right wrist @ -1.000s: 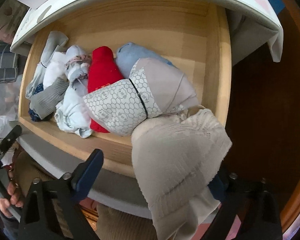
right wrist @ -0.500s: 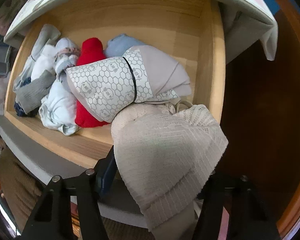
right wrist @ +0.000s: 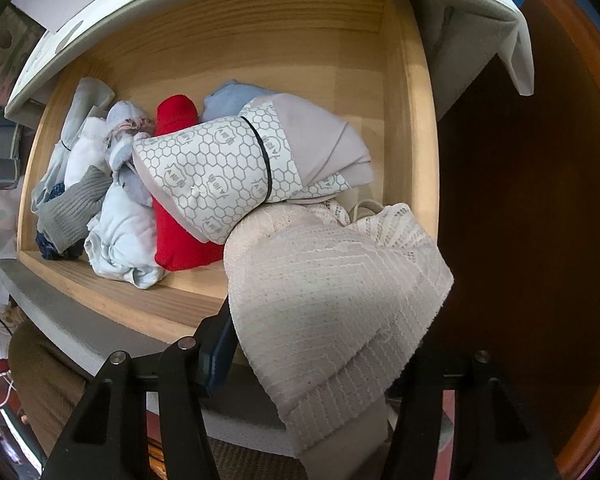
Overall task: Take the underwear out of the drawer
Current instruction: 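Grasp the grey knit sock with the left gripper and lift it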
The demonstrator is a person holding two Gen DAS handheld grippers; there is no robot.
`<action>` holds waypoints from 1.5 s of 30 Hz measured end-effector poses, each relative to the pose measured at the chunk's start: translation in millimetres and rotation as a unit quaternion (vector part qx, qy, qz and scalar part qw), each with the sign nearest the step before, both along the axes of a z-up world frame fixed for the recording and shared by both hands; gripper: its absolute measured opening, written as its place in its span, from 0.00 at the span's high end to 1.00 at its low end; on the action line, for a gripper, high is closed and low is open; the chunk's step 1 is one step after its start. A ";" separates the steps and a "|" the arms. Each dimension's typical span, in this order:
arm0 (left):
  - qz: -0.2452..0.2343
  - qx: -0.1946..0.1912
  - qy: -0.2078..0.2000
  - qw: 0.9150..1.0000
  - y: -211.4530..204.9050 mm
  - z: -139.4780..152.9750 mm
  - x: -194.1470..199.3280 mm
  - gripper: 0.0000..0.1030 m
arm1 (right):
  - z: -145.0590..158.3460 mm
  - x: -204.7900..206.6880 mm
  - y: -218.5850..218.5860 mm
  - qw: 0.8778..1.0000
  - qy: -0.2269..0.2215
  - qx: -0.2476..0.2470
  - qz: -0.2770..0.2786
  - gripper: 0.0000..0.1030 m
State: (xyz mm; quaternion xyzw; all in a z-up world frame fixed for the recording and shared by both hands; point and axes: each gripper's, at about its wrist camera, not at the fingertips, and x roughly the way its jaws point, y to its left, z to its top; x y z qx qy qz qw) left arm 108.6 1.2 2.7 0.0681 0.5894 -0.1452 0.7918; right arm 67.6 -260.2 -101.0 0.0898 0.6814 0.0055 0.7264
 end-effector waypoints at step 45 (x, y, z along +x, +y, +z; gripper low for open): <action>0.044 -0.007 0.122 0.992 -43.6 -82.9 37.2 0.75 | -4.6 28.8 -3.0 1.000 0.017 0.005 0.000 0.39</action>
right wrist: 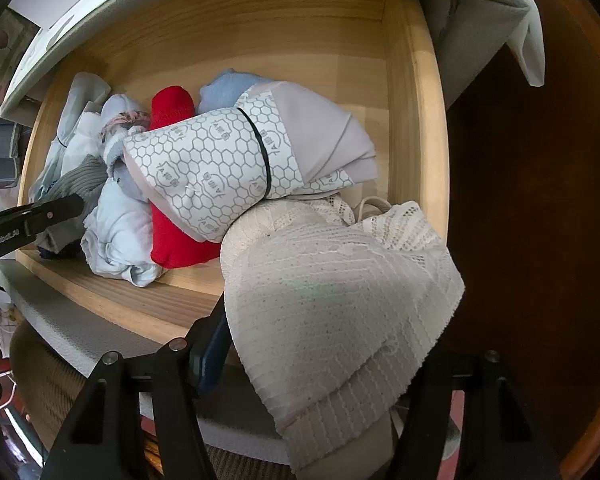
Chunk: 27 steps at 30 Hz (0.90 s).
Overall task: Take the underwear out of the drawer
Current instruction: 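Grasp the grey knit sock with the left gripper and lift it, then carry the grey sock into the white box and open the left gripper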
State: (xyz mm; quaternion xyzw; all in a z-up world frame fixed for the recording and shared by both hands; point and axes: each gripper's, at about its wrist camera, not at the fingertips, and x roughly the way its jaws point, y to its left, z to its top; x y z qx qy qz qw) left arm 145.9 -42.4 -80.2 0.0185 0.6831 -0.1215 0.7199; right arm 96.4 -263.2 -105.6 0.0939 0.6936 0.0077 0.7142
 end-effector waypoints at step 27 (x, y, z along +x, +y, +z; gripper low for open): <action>0.014 -0.013 -0.151 0.988 53.0 166.4 -5.7 0.75 | -9.9 -27.6 32.5 0.997 -0.052 -0.047 -0.017 0.44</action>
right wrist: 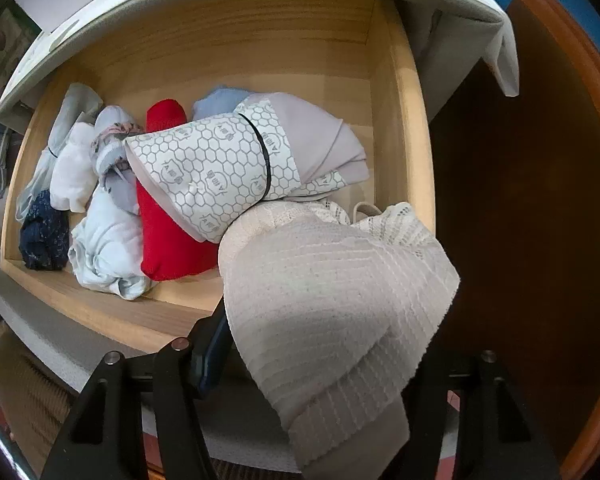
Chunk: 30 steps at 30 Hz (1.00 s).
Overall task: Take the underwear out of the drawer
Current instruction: 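Carry the grey sock into the white box and open the left gripper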
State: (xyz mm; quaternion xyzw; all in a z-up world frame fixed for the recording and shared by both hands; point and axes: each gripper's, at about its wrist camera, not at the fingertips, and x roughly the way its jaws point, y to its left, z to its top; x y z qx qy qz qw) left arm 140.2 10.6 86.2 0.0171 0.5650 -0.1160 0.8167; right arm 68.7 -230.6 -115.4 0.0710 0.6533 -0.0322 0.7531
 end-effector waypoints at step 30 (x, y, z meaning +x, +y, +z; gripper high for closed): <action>-0.022 0.009 -0.024 0.999 -98.1 21.5 183.5 0.75 | 4.2 -5.9 5.7 1.000 -0.004 -0.021 0.008 0.45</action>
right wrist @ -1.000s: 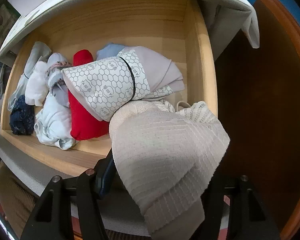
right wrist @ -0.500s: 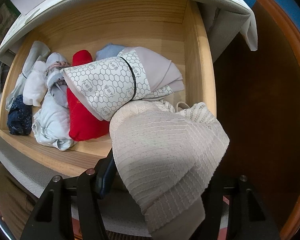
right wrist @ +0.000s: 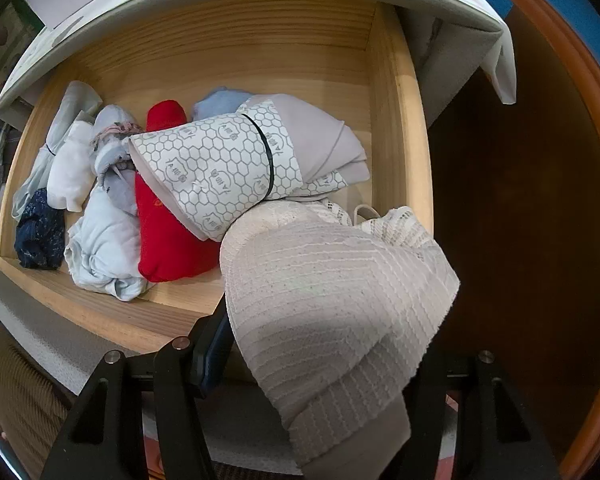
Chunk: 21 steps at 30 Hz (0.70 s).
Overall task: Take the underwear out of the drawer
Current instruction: 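Carry the grey sock into the white box and open the left gripper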
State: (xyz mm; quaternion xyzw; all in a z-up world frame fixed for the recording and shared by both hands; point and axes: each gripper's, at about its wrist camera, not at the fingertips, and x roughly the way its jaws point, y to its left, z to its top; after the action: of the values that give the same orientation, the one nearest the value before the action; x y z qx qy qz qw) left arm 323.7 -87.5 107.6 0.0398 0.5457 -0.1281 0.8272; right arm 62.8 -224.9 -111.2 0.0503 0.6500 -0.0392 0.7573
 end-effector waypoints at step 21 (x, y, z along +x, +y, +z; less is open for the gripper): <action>0.041 0.043 0.007 0.998 10.9 -12.0 -23.3 0.72 | 0.0 -0.8 1.1 1.000 -0.003 0.000 0.001 0.45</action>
State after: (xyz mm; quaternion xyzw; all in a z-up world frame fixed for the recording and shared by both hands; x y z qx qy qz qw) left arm 300.5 -76.6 95.6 0.0520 0.5575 -0.0713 0.8255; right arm 62.1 -223.8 -111.2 0.0504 0.6477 -0.0383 0.7593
